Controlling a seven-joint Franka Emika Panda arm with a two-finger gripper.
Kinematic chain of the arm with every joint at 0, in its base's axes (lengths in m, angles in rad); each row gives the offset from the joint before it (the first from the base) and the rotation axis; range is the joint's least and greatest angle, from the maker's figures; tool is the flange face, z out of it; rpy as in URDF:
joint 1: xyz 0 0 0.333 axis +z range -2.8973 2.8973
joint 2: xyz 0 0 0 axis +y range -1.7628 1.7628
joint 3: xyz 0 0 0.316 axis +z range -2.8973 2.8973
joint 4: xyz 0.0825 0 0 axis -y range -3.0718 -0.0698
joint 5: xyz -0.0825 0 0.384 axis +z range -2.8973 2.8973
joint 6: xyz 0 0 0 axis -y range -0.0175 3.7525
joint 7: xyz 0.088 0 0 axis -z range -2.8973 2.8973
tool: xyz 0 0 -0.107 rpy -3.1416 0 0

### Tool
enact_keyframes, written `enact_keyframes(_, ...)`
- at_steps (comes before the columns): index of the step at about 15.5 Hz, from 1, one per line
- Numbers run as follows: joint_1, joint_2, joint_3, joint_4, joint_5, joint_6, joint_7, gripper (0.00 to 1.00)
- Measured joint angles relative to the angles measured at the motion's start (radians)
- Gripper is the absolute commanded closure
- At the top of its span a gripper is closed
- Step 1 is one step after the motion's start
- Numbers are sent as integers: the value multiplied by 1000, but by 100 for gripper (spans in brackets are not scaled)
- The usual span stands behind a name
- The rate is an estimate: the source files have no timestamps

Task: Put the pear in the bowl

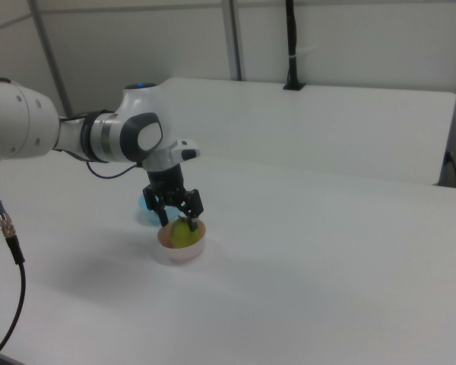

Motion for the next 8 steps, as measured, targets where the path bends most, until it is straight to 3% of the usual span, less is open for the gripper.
enact_keyframes(8, 15, -80, 2, 37, 5, -96, 0, 0)
